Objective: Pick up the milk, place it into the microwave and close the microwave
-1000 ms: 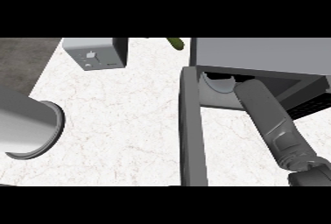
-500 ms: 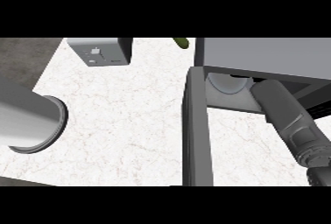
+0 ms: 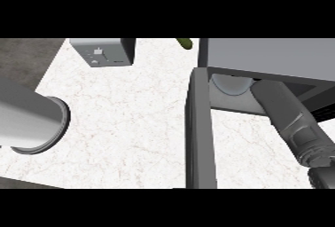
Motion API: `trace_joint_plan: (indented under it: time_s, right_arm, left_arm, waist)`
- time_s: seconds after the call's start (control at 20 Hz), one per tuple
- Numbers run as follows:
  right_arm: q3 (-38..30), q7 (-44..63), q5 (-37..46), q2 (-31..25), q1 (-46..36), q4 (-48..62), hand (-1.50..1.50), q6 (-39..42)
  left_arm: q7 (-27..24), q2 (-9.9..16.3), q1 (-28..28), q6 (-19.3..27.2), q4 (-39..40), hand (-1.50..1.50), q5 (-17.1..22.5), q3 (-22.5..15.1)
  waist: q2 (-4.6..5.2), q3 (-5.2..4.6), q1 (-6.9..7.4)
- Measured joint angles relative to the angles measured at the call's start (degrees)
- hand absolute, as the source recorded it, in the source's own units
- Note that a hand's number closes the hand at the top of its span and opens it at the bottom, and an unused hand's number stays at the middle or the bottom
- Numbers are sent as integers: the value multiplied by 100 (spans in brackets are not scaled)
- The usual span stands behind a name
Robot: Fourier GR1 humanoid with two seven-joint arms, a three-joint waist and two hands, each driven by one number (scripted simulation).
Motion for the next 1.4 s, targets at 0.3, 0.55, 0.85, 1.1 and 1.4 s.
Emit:
trace_joint_plan:
  time_s: [0.3,0.55,0.85,1.1,1.4]
  right_arm:
    - [-144,-393,-163,116,-17,-66,-150,567]
    - [-416,-639,-463,211,-47,-103,-150,1228]
    - [-823,-1044,-910,333,63,-180,-150,2025]
    - [-1123,-1402,-1244,365,288,-204,-150,2699]
    - [-1394,-1729,-1590,509,650,-198,-150,3529]
  left_arm:
    - [-46,31,-46,-241,156,-150,-94,-192]
    - [-43,16,-91,-439,220,-150,-94,-435]
    - [-36,-108,-143,-602,183,-150,-230,-793]
    - [55,-261,-156,-602,48,-150,-309,-1079]
    - [269,-423,-216,-540,-73,150,-427,-1538]
  waist:
    - [-16,10,-42]
    - [-42,13,-120]
    - [-112,2,-264]
    - [-187,-9,-380]
    - [-262,-17,-526]
